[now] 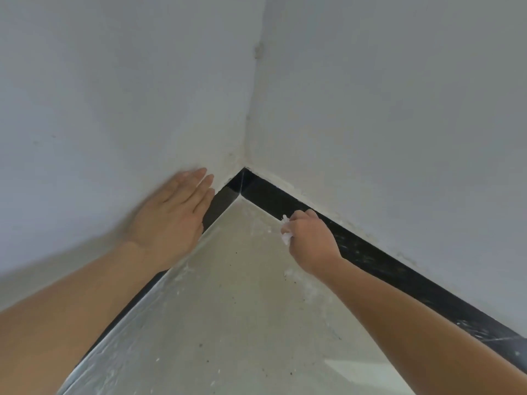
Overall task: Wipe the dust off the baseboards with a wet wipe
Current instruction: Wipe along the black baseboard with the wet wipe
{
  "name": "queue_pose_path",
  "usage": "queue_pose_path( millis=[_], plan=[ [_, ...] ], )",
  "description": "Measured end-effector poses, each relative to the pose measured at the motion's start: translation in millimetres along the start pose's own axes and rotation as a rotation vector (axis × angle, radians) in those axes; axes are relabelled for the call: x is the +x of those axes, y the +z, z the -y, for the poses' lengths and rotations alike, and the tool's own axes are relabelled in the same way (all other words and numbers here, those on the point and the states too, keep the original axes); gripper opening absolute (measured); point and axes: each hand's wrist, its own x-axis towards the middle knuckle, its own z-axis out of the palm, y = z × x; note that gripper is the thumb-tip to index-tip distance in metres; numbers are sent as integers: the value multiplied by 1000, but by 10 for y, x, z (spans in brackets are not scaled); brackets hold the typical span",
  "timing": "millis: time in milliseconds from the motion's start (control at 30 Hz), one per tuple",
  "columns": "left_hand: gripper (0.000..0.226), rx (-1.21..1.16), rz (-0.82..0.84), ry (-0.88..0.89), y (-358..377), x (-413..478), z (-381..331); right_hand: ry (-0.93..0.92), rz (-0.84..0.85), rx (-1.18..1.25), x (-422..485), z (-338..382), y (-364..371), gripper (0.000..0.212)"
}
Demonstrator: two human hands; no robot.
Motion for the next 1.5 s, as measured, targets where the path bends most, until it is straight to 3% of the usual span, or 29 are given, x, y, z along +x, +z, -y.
queue_pose_path(
  millis=[100, 267, 400, 867, 933, 1033, 1133, 1200, 1333, 1500],
  plan=[
    [60, 155, -40, 6, 148, -1, 15, -232, 48, -416, 292, -33, 6, 31],
    [63, 114, -77, -28, 263, 19, 12, -594, -44, -801, 798, 190, 93, 24],
    [64, 175, -51, -24, 293, 17, -11, -544, -1, -992, 1017, 255, 83, 29],
    [64, 182, 34, 28, 169, -47, 49, -285, 242, -811, 74, -509, 66, 30],
    [63, 174, -54, 33, 175, -58, 50, -230, 299, -819, -108, -564, 38, 30],
    [65, 38, -110, -10, 163, -47, 57, -25, 468, -801, -272, -483, 61, 28],
    [65, -182, -119, -43, 139, 0, 36, 184, 541, -575, -186, -282, 150, 32],
    [64, -235, -132, -68, 143, 9, 19, 93, 493, -526, -56, -111, 203, 28],
    [64, -196, -126, -66, 171, 4, 1, -337, 201, -804, 303, 154, 270, 20],
    [65, -96, -97, -62, 111, -9, -20, -369, 151, -1005, 584, -58, 363, 29]
  ],
)
